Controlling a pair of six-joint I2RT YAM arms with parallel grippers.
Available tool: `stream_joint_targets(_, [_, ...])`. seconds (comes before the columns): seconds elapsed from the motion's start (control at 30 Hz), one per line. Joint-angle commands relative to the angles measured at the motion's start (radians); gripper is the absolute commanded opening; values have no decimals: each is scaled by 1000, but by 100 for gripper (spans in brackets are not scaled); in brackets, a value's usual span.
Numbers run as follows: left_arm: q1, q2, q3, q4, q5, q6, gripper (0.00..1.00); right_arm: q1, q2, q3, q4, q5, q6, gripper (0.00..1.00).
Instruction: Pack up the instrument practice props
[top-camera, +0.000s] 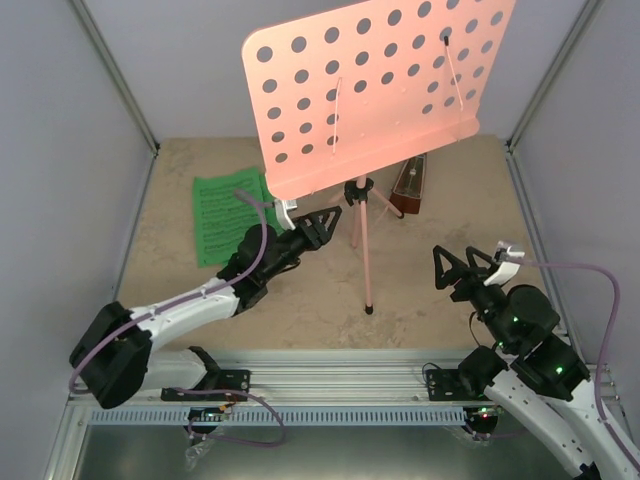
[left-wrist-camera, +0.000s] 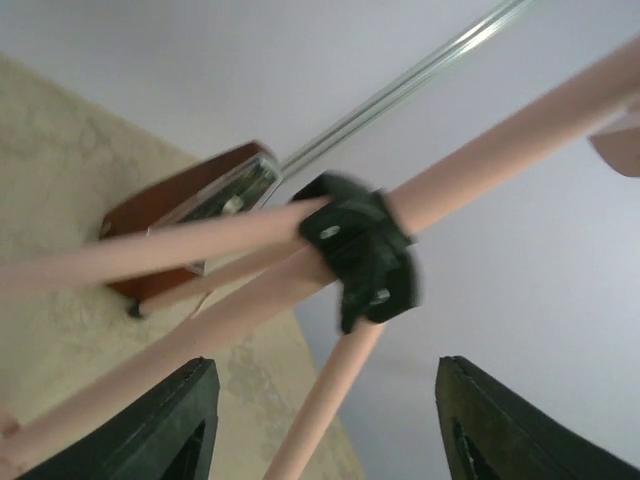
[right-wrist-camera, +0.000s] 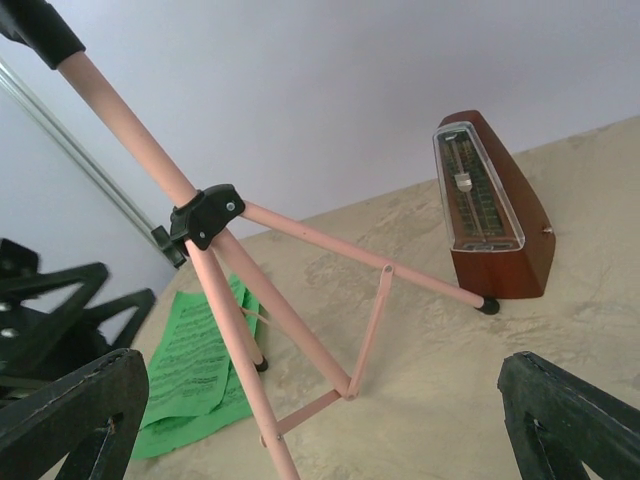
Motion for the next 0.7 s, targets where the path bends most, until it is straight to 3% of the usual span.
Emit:
stream_joint_targets(0.0, [4,-73,54,-52,3,287,64,-4,-23,-10,-9,38,5,98])
stream_joint_targets(0.23, [15,7,218,-248,29,251,68,-4,-9,-12,0,22,15,98])
stream_joint_targets(0.67, [34,111,203,-117,82,12,51,-4,-26,-2,-21,35,24,98])
